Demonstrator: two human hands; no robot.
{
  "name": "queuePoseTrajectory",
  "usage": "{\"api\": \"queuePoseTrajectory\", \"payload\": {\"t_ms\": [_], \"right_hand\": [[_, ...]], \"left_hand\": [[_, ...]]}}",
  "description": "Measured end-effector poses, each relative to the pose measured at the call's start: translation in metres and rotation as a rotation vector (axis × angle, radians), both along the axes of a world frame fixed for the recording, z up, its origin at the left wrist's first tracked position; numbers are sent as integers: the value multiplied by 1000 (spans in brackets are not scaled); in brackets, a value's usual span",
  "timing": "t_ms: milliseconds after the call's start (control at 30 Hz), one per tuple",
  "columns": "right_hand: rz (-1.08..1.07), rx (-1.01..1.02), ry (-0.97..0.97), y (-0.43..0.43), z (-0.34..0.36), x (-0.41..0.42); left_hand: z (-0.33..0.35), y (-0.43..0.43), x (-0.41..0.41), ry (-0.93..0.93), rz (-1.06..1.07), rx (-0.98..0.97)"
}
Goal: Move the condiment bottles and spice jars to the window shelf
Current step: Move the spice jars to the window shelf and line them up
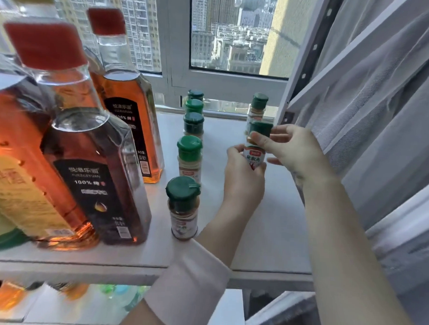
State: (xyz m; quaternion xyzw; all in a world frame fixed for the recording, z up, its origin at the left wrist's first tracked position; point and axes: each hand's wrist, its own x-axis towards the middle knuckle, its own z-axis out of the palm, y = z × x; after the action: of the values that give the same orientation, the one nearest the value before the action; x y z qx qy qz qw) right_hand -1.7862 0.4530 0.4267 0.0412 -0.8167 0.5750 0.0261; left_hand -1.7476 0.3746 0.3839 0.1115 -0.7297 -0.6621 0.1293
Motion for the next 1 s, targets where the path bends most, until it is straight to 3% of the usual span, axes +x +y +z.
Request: {"api": "queuePoseTrajectory", "payload": {"t_ms": [133, 267, 400, 1000], "right_hand": [[-43, -48, 35, 2, -11, -8], [-154, 27, 161, 3, -17, -31], [-227, 53, 219, -4, -20, -54], [-162, 108, 137, -16, -32, -92]], "left_hand": [[1, 1, -4, -1, -42, -92], [-2, -4, -3, -25, -60, -197], [-8, -9, 6, -29, -65, -199], [-15, -8, 14, -33, -57, -187]]}}
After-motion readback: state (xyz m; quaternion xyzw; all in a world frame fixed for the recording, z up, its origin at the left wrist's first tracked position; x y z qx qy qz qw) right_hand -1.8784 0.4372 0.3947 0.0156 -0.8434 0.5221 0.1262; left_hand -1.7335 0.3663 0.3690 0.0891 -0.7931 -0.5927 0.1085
